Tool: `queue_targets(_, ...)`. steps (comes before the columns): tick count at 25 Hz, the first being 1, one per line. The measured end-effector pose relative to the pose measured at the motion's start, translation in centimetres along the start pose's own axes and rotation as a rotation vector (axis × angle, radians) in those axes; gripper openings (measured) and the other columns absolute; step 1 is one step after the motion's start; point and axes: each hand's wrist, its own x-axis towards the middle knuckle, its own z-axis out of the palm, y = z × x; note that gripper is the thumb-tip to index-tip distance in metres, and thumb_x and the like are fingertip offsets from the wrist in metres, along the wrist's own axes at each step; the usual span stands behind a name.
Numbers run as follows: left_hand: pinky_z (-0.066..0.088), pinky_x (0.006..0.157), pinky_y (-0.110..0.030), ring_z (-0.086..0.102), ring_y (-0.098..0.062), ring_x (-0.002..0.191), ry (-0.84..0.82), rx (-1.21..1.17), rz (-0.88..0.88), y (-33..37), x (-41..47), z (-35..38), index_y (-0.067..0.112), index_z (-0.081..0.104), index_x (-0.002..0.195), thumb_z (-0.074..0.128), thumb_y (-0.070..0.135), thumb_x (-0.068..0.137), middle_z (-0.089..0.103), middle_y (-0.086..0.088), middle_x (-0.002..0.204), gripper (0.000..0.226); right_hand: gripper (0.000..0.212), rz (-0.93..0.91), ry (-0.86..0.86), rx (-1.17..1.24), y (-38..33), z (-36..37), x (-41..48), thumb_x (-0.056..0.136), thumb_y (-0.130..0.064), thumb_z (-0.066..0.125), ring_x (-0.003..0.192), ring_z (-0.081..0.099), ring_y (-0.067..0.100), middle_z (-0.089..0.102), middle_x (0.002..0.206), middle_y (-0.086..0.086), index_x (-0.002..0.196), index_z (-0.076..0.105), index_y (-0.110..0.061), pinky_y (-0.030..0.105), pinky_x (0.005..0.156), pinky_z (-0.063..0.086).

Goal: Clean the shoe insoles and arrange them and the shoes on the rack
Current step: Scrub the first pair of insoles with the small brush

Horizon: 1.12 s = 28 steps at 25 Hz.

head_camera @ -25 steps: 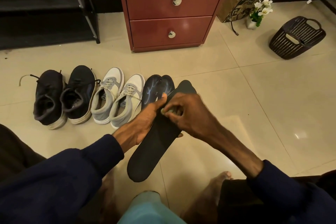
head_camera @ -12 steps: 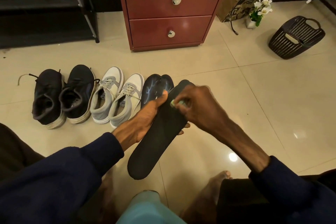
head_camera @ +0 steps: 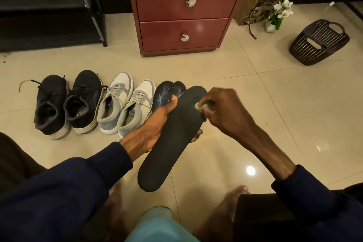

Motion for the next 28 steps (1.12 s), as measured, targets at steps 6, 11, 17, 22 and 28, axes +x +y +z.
queue_targets(6,0.062,0.081,-0.053,0.073,-0.036,0.096,0.033,-0.033,0.023,0.2,0.2,-0.3,0.012,0.067,0.133,0.042,0.061,0.103,0.069,-0.019,0.129,0.063,0.010,-0.117,-0.346,0.048,-1.4,0.5,-1.3,0.084,-0.015,0.077,0.069,0.059,0.002,0.064,0.083,-0.013,0.093,0.080,-0.021,0.010,0.059,0.043)
queue_targets(11,0.057,0.090,-0.048,0.072,-0.033,0.093,-0.021,0.025,0.002,0.2,-0.3,0.3,0.010,0.082,0.106,0.033,0.060,0.105,0.074,-0.019,0.117,0.070,0.012,0.042,0.134,-0.073,1.7,-0.4,0.6,0.081,-0.012,0.079,0.076,0.065,0.013,0.071,0.091,0.001,0.092,0.078,-0.017,0.025,0.069,0.054)
queue_targets(17,0.048,0.103,-0.062,0.069,-0.042,0.107,0.024,0.032,0.003,-0.2,0.1,-0.2,0.011,0.073,0.125,0.041,0.062,0.103,0.068,-0.025,0.127,0.064,0.010,-0.073,-0.047,0.148,-1.5,2.0,-0.8,0.084,-0.013,0.077,0.082,0.064,0.012,0.070,0.094,0.000,0.094,0.079,-0.015,0.027,0.074,0.056)
queue_targets(22,0.044,0.106,-0.057,0.071,-0.037,0.098,-0.020,0.062,-0.012,-0.3,0.0,0.4,0.010,0.077,0.117,0.036,0.060,0.105,0.070,-0.022,0.123,0.066,0.010,0.071,0.325,0.055,1.3,0.9,1.1,0.085,-0.014,0.076,0.080,0.064,0.013,0.069,0.094,0.003,0.095,0.075,-0.014,0.032,0.075,0.058)
queue_targets(28,0.049,0.101,-0.062,0.069,-0.042,0.106,0.026,0.047,0.003,-0.5,-0.3,-0.2,0.009,0.065,0.134,0.049,0.057,0.102,0.068,-0.025,0.126,0.060,0.013,-0.104,0.008,0.222,-2.9,3.9,-1.7,0.086,-0.015,0.076,0.085,0.060,0.005,0.068,0.098,-0.002,0.099,0.077,-0.016,0.012,0.075,0.050)
